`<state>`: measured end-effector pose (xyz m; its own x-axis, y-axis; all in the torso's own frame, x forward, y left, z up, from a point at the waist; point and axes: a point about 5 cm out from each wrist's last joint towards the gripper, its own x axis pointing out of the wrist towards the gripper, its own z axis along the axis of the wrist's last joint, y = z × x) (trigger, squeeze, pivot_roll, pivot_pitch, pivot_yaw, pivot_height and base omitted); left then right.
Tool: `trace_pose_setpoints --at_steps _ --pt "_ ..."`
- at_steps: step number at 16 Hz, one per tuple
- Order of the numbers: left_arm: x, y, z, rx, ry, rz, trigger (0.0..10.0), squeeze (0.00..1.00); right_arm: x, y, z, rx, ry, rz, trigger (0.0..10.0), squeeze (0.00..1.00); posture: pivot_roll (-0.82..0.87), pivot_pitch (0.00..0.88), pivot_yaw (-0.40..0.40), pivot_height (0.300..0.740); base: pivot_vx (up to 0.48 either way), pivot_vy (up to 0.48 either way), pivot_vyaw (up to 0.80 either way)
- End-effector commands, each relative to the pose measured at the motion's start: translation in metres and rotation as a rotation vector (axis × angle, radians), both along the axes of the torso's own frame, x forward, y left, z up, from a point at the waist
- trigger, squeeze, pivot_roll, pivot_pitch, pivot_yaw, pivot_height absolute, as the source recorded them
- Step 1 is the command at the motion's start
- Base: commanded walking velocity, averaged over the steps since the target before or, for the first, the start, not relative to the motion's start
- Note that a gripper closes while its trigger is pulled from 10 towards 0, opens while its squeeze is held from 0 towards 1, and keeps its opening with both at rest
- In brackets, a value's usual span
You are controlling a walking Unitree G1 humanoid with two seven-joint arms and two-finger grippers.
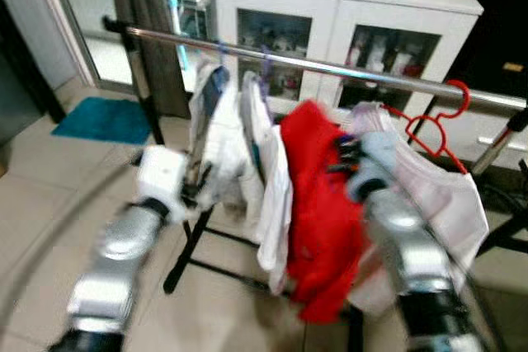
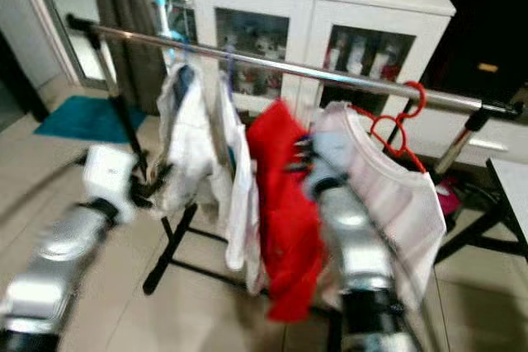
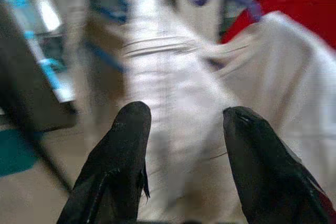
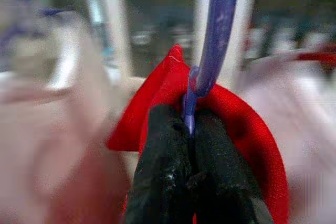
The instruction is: Hang hanger
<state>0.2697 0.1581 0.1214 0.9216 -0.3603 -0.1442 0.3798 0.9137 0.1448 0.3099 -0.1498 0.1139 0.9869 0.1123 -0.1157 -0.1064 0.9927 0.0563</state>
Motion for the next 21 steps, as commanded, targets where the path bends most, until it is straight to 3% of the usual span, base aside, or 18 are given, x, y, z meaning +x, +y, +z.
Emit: trace_pose_setpoints --at_steps 1,5,7,8,11,14,18,21 --pt "0.001 0.004 0.008 -0.005 -0.039 -0.012 10.0 0.0 0.009 0.003 0.031 0.011 -0.132 0.008 10.0 0.0 0.04 0.0 -0.034 0.74 0.0 0.0 0.0" --pt "-0.005 -0.011 0.019 -0.023 -0.031 -0.221 10.0 0.0 0.019 0.001 0.045 -0.014 -0.156 0.021 10.0 0.0 0.04 0.0 -0.037 0.74 0.0 0.0 0.0" --pt "-0.01 -0.022 0.028 -0.007 -0.027 -0.379 10.0 0.0 0.032 0.001 0.053 0.072 -0.129 0.004 10.0 0.0 0.04 0.0 -0.038 0.74 0.0 0.0 0.0" --pt "-0.01 -0.025 0.032 -0.015 -0.024 -0.417 10.0 0.0 0.037 0.003 0.055 0.069 -0.126 0.007 10.0 0.0 0.04 0.0 -0.037 0.74 0.0 0.0 0.0" --pt "-0.007 -0.028 0.038 -0.006 -0.025 -0.47 10.0 0.0 0.054 0.012 0.059 0.037 -0.088 0.042 10.0 0.0 0.04 0.0 -0.037 0.74 0.0 0.0 0.0" --pt "-0.006 -0.031 0.04 -0.001 -0.007 -0.53 10.0 0.0 0.075 0.015 0.056 0.005 0.018 0.027 10.0 0.0 0.05 0.0 -0.034 0.74 0.0 0.0 0.0" --pt "-0.008 -0.031 0.039 0.004 0.007 -0.541 10.0 0.0 0.089 0.013 0.058 0.025 0.075 -0.012 10.0 0.0 0.05 0.0 -0.036 0.74 0.0 0.0 0.0" --pt "-0.009 -0.028 0.037 0.009 0.02 -0.531 10.0 0.0 0.091 0.013 0.05 0.046 0.136 -0.019 10.0 0.0 0.06 0.0 -0.04 0.74 0.0 0.0 0.0"
